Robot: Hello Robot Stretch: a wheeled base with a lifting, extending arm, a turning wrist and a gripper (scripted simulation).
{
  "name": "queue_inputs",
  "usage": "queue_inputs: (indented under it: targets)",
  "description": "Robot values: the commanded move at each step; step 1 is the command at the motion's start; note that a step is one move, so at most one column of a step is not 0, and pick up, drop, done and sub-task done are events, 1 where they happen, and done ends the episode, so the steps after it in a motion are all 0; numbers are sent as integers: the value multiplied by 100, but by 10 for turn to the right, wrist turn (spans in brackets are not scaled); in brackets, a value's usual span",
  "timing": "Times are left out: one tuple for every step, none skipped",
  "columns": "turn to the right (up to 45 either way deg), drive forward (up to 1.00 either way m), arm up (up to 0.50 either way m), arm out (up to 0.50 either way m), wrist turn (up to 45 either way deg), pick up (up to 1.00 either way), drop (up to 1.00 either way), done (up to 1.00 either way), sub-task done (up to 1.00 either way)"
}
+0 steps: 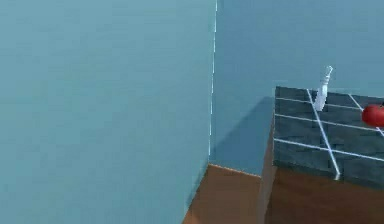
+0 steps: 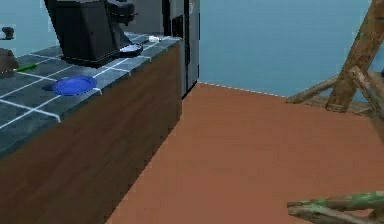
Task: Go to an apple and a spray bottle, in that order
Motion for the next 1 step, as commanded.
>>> queue_inputs:
  targets:
    - [0,40,0,0,0,0,0,0,0]
